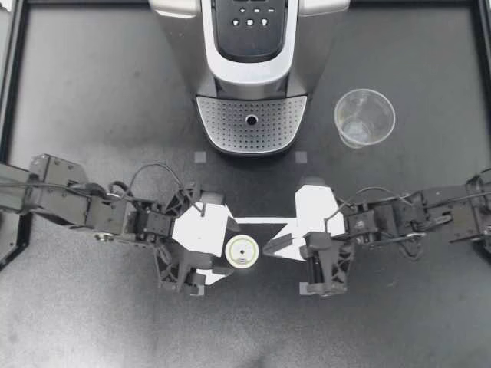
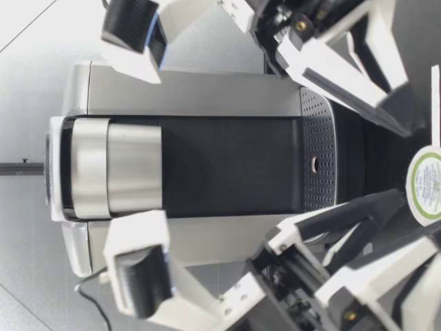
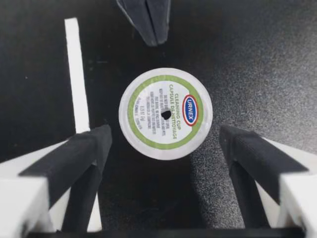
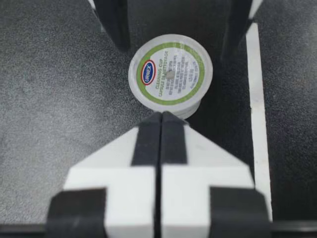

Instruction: Place the coffee capsule inside the capsule container, then place the cup onto the center of the cup tray, then push the 'Hot Water' and 'Travel Mug' buttons.

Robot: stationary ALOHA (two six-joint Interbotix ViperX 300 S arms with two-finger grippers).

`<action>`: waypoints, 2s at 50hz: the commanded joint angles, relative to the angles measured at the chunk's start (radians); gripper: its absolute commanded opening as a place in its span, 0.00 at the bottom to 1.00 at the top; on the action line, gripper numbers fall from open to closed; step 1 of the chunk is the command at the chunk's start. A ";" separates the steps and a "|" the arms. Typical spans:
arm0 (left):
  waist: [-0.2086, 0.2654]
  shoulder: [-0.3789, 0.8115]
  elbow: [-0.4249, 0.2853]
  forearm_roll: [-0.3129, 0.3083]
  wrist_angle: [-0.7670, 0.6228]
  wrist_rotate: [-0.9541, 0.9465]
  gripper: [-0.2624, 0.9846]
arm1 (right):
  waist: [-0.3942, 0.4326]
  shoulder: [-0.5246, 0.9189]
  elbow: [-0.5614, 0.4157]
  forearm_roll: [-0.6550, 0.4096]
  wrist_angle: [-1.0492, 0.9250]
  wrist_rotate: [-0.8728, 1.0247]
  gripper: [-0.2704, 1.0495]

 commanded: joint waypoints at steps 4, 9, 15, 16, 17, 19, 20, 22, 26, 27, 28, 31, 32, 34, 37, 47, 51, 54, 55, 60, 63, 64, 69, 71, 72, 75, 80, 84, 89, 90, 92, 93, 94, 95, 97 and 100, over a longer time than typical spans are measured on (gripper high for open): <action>0.000 -0.006 -0.026 0.002 -0.003 0.002 0.82 | 0.005 0.005 -0.031 -0.003 -0.009 -0.002 0.21; 0.000 0.002 -0.032 0.002 -0.003 0.003 0.82 | 0.005 0.009 -0.034 -0.003 -0.009 -0.009 0.21; 0.000 0.020 -0.043 0.002 -0.005 0.011 0.82 | 0.005 0.009 -0.035 -0.002 -0.009 -0.020 0.21; 0.000 0.021 -0.043 0.002 -0.005 0.012 0.82 | 0.005 0.011 -0.035 -0.003 -0.009 -0.020 0.21; -0.002 0.023 -0.046 0.002 -0.005 0.015 0.82 | 0.005 0.011 -0.035 -0.002 -0.009 -0.020 0.21; 0.000 0.026 -0.052 0.002 -0.005 0.020 0.82 | 0.005 0.011 -0.037 -0.003 -0.009 -0.020 0.21; 0.000 0.026 -0.055 0.002 -0.005 0.021 0.82 | 0.005 0.012 -0.037 -0.002 -0.009 -0.020 0.21; 0.000 0.028 -0.060 0.002 -0.005 0.025 0.82 | 0.005 0.012 -0.038 -0.002 -0.008 -0.020 0.21; 0.000 0.031 -0.066 0.002 -0.005 0.028 0.82 | 0.005 0.017 -0.041 -0.002 -0.008 -0.021 0.21; 0.000 0.032 -0.067 0.002 -0.005 0.028 0.82 | 0.005 0.018 -0.043 -0.003 -0.008 -0.021 0.21; 0.000 0.032 -0.067 0.002 -0.005 0.028 0.82 | 0.005 0.020 -0.043 -0.003 -0.008 -0.021 0.21; 0.000 0.035 -0.069 0.002 -0.005 0.028 0.82 | 0.005 0.026 -0.048 -0.003 -0.008 -0.021 0.21; 0.000 0.037 -0.069 0.002 -0.005 0.028 0.82 | 0.005 0.028 -0.049 -0.002 -0.008 -0.021 0.21; 0.000 0.038 -0.069 0.002 -0.005 0.028 0.82 | 0.005 0.032 -0.054 -0.002 -0.008 -0.021 0.21; 0.000 0.038 -0.069 0.002 -0.005 0.026 0.81 | 0.005 0.035 -0.057 -0.002 -0.005 -0.021 0.21; 0.000 0.038 -0.078 0.002 -0.005 0.023 0.71 | 0.005 0.032 -0.058 -0.002 -0.003 -0.021 0.21; 0.000 0.037 -0.080 0.000 -0.003 0.021 0.65 | 0.005 0.028 -0.058 -0.002 0.000 -0.021 0.21; -0.002 0.035 -0.080 0.000 -0.002 0.018 0.60 | 0.003 0.025 -0.058 -0.002 0.006 -0.021 0.21; 0.000 0.034 -0.078 0.002 -0.002 0.017 0.58 | 0.005 0.023 -0.057 -0.002 0.008 -0.021 0.21; 0.000 0.028 -0.078 0.002 0.006 0.015 0.53 | 0.005 0.005 -0.054 -0.002 0.018 -0.021 0.21; 0.000 0.023 -0.077 0.000 0.012 0.017 0.52 | 0.005 -0.015 -0.048 0.002 0.021 -0.012 0.21; 0.000 0.021 -0.077 0.000 0.014 0.015 0.52 | 0.002 -0.025 -0.043 0.005 0.021 -0.008 0.21; 0.000 0.011 -0.069 0.000 0.018 0.015 0.52 | -0.012 -0.087 -0.017 0.031 0.017 0.006 0.21; 0.000 0.003 -0.066 0.000 0.020 0.014 0.52 | -0.026 -0.120 -0.005 0.038 0.011 0.014 0.21; 0.000 -0.003 -0.064 0.002 0.020 0.014 0.52 | -0.032 -0.135 0.002 0.041 0.006 0.017 0.21; 0.000 -0.023 -0.055 0.000 0.018 0.011 0.52 | -0.055 -0.184 0.023 0.043 -0.017 0.028 0.21; 0.000 -0.049 -0.043 -0.002 0.015 0.006 0.52 | -0.106 -0.261 0.060 0.044 -0.110 0.044 0.21; 0.000 -0.066 -0.035 -0.003 0.015 0.003 0.52 | -0.152 -0.298 0.084 0.044 -0.189 0.057 0.21; 0.000 -0.080 -0.029 -0.005 0.015 0.003 0.52 | -0.216 -0.325 0.100 0.044 -0.265 0.072 0.21; 0.000 -0.083 -0.029 -0.005 0.014 0.003 0.52 | -0.227 -0.328 0.100 0.044 -0.276 0.074 0.21; 0.000 -0.086 -0.031 -0.005 0.014 0.003 0.52 | -0.252 -0.334 0.098 0.044 -0.304 0.075 0.21; 0.000 -0.086 -0.031 -0.005 0.012 0.003 0.52 | -0.259 -0.334 0.097 0.044 -0.313 0.075 0.21; 0.000 -0.086 -0.031 -0.005 0.012 0.003 0.52 | -0.267 -0.334 0.095 0.044 -0.322 0.075 0.21; -0.002 -0.086 -0.029 -0.005 0.014 0.003 0.52 | -0.273 -0.334 0.094 0.044 -0.331 0.074 0.21; 0.000 -0.089 -0.031 -0.005 0.012 0.003 0.52 | -0.285 -0.333 0.087 0.044 -0.344 0.074 0.21; 0.000 -0.091 -0.031 -0.005 0.012 0.003 0.52 | -0.301 -0.328 0.080 0.044 -0.357 0.074 0.21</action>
